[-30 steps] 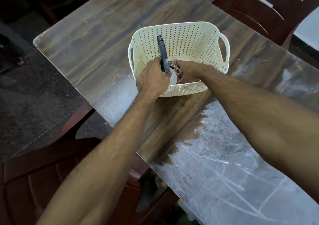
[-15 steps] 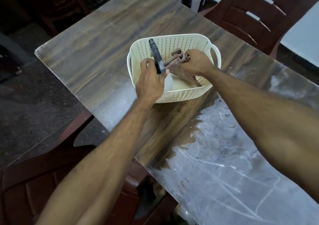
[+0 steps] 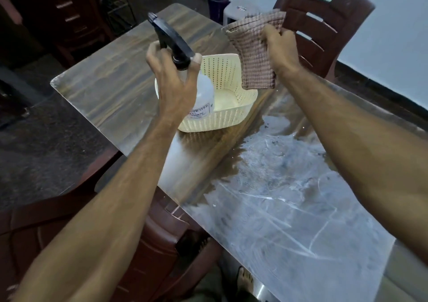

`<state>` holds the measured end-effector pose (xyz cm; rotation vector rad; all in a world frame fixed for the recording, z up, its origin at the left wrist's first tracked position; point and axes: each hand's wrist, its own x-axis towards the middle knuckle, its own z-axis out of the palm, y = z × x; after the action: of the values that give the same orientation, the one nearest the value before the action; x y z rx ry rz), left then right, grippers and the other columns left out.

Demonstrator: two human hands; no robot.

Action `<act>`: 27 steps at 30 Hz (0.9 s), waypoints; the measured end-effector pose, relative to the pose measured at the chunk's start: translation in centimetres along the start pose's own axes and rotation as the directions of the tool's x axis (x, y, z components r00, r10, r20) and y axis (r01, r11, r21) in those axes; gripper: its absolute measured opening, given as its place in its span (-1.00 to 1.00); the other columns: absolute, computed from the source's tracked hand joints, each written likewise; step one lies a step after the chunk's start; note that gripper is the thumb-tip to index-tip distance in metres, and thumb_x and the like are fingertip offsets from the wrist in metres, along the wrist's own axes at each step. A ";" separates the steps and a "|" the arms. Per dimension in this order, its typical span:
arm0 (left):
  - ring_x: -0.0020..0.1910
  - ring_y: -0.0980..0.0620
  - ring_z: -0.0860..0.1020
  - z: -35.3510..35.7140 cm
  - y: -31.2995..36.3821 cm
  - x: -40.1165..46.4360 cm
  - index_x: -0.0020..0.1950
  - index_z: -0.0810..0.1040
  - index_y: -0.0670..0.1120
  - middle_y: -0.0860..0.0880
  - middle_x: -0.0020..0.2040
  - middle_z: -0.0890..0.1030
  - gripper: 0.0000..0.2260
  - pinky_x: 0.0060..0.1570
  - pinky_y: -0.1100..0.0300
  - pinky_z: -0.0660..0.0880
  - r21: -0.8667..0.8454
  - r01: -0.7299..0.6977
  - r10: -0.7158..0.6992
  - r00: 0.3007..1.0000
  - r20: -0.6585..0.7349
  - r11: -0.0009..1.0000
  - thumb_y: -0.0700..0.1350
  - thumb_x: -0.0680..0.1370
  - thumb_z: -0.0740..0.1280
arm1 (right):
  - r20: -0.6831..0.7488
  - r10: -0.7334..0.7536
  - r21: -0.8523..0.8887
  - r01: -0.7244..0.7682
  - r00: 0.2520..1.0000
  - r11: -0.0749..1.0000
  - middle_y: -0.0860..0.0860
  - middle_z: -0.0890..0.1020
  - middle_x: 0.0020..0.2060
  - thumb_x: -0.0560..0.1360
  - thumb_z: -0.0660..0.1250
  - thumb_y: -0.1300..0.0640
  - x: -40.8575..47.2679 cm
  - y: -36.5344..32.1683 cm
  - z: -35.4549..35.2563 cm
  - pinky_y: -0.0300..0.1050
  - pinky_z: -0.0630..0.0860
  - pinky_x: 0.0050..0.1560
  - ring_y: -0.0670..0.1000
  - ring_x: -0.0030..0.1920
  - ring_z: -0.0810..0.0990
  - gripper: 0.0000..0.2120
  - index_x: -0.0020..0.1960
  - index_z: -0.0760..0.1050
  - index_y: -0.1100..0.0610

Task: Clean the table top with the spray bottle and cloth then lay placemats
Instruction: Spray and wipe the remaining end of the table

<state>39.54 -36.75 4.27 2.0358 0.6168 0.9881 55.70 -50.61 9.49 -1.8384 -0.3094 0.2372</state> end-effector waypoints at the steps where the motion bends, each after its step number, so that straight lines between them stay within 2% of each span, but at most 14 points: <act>1: 0.15 0.03 0.52 -0.1 0.4 -0.7 0.23 0.40 -0.19 -0.19 0.30 0.42 -0.55 0.18 0.18 0.46 -0.011 0.046 -0.046 0.999 0.027 0.999 0.18 0.60 0.24 | -0.009 0.031 0.019 -0.031 0.999 0.999 -0.14 0.38 -0.51 0.57 0.21 0.15 -0.9 0.2 -0.9 -0.31 0.26 -0.51 -0.23 -0.60 0.29 -0.69 -0.35 0.34 0.03; 3: 0.03 0.01 0.61 -0.1 1.3 -2.6 0.17 0.38 -0.08 -0.04 0.03 0.61 -0.63 0.11 0.00 0.51 -0.034 0.140 -0.137 0.986 0.090 0.990 0.21 0.60 0.19 | -0.041 0.092 0.045 -0.090 0.995 0.995 -0.14 0.37 -0.52 0.59 0.18 0.14 -2.2 0.9 -2.5 -0.31 0.25 -0.53 -0.23 -0.60 0.30 -0.68 -0.34 0.31 0.03; 4: -0.06 0.02 0.64 0.1 2.0 -4.0 0.13 0.38 -0.06 0.02 -0.09 0.62 -0.71 0.06 0.00 0.53 -0.075 0.193 -0.181 0.974 0.139 0.978 0.15 0.62 0.21 | -0.059 0.127 0.052 -0.124 0.990 0.991 -0.14 0.39 -0.52 0.59 0.17 0.12 -2.8 1.6 -3.5 -0.31 0.26 -0.53 -0.23 -0.58 0.33 -0.69 -0.33 0.31 0.03; 6: -0.25 0.08 0.65 0.9 3.1 -7.2 0.07 0.40 -0.05 0.09 -0.18 0.61 -0.84 -0.08 0.12 0.53 -0.144 0.312 -0.275 0.933 0.233 0.939 0.04 0.64 0.24 | -0.089 0.181 0.016 -0.181 0.979 0.983 -0.14 0.42 -0.45 0.60 0.16 0.09 -4.1 2.9 -5.5 -0.33 0.28 -0.52 -0.21 -0.50 0.38 -0.71 -0.30 0.34 0.03; 9: -0.39 0.01 0.57 2.2 4.0 -12.5 -0.04 0.44 -0.05 0.05 -0.39 0.64 -0.88 -0.28 0.15 0.46 -0.106 0.496 -0.430 0.825 0.367 0.862 -0.04 0.64 0.25 | -0.121 0.233 0.020 -0.233 0.965 0.972 -0.10 0.43 -0.41 0.59 0.16 0.10 -5.9 5.3 -8.3 -0.29 0.31 -0.46 -0.20 -0.50 0.38 -0.73 -0.29 0.37 0.05; 12: -0.41 0.01 0.58 3.8 3.9 -18.0 -0.12 0.48 -0.07 -0.01 -0.40 0.62 -0.86 -0.27 0.13 0.51 -0.075 0.662 -0.562 0.686 0.462 0.746 -0.09 0.62 0.29 | -0.131 0.278 0.079 -0.270 0.951 0.960 -0.07 0.48 -0.41 0.56 0.17 0.10 -7.5 7.9 -11.1 -0.24 0.35 -0.38 -0.12 -0.42 0.44 -0.75 -0.29 0.41 0.07; 16: -0.45 0.00 0.54 5.3 4.8 -23.4 -0.24 0.44 -0.03 -0.08 -0.38 0.61 -0.82 -0.28 0.14 0.46 0.079 0.703 -0.644 0.592 0.485 0.707 -0.10 0.57 0.30 | -0.110 0.312 0.095 -0.302 0.944 0.949 -0.05 0.48 -0.34 0.56 0.15 0.12 -9.6 10.6 -14.3 -0.16 0.36 -0.32 -0.10 -0.36 0.45 -0.80 -0.24 0.39 0.06; 19: -0.43 -0.05 0.57 5.9 5.5 -24.9 -0.21 0.45 -0.07 -0.13 -0.34 0.63 -0.82 -0.27 0.09 0.49 0.120 0.691 -0.651 0.588 0.479 0.713 -0.04 0.55 0.30 | -0.126 0.337 0.050 -0.333 0.933 0.942 -0.05 0.51 -0.32 0.59 0.14 0.11 -10.5 11.8 -16.0 -0.15 0.38 -0.30 -0.10 -0.33 0.48 -0.77 -0.23 0.42 0.07; 22: -0.35 -0.17 0.62 6.6 6.1 -25.2 -0.17 0.50 -0.12 -0.19 -0.16 0.68 -0.81 -0.32 0.06 0.48 0.143 0.649 -0.627 0.617 0.476 0.747 0.00 0.51 0.30 | -0.140 0.348 0.053 -0.344 0.927 0.937 -0.07 0.51 -0.33 0.60 0.15 0.12 -10.8 12.4 -17.6 -0.24 0.36 -0.40 -0.12 -0.36 0.47 -0.79 -0.16 0.46 0.12; 24: -0.44 -0.08 0.59 6.7 6.6 -25.2 -0.18 0.48 -0.10 -0.19 -0.12 0.69 -0.83 -0.39 0.18 0.42 0.168 0.618 -0.612 0.631 0.477 0.768 -0.04 0.55 0.30 | -0.152 0.343 0.022 -0.344 0.927 0.939 -0.06 0.50 -0.33 0.60 0.14 0.11 -11.0 12.4 -18.4 -0.24 0.34 -0.44 -0.12 -0.37 0.46 -0.82 -0.07 0.48 0.14; 27: -0.53 0.05 0.55 6.7 6.6 -25.5 -0.11 0.50 -0.12 -0.17 -0.10 0.71 -0.84 -0.43 0.22 0.37 0.211 0.584 -0.607 0.650 0.457 0.784 -0.04 0.58 0.30 | -0.151 0.321 0.033 -0.320 0.935 0.947 -0.06 0.47 -0.34 0.61 0.13 0.09 -11.2 12.6 -19.4 -0.24 0.29 -0.45 -0.12 -0.39 0.42 -0.81 -0.08 0.46 0.13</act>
<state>30.76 -61.05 -4.09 1.8104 0.9340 0.0296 52.41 -75.21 2.93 -1.8820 0.1027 0.3176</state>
